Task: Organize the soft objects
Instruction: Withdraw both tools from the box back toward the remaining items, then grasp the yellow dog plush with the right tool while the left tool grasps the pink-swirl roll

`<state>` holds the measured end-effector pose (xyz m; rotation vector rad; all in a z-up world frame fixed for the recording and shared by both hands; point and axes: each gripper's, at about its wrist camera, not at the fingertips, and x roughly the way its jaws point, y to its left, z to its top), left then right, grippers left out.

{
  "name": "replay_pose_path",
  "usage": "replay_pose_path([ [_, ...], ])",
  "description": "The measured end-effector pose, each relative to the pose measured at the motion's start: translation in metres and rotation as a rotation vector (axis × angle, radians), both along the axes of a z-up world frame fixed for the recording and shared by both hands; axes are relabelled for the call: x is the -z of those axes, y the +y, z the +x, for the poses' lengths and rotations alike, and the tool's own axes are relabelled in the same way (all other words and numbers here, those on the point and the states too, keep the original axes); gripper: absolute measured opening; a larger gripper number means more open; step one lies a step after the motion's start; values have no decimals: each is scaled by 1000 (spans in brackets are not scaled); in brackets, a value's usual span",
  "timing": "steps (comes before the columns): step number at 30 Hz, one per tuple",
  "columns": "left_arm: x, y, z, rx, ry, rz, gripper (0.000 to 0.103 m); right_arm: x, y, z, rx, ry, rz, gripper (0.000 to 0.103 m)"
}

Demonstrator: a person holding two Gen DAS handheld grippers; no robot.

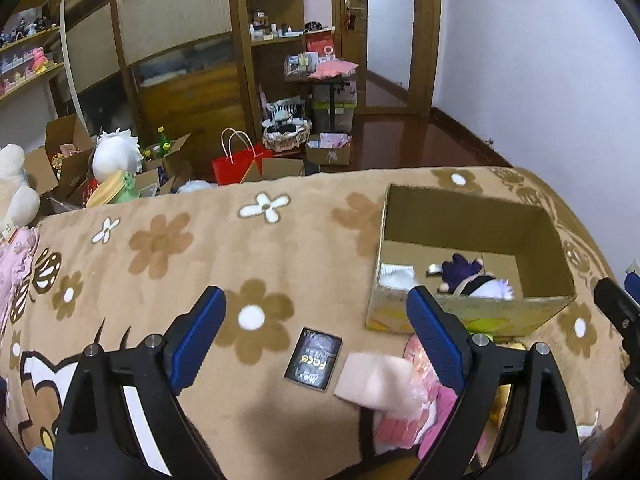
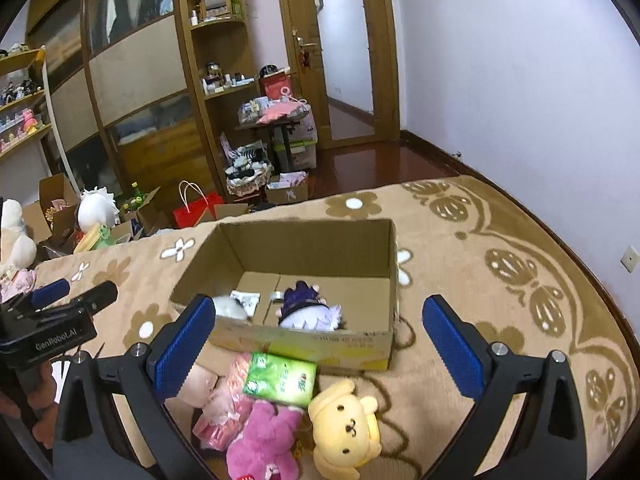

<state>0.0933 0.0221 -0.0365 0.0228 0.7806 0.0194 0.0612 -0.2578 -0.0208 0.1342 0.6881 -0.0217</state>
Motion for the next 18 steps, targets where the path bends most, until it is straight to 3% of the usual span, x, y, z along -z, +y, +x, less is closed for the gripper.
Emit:
replay_pose_path([
  [18, 48, 8, 12, -22, 103, -55, 91, 64, -2, 7, 7, 170, -5, 103],
])
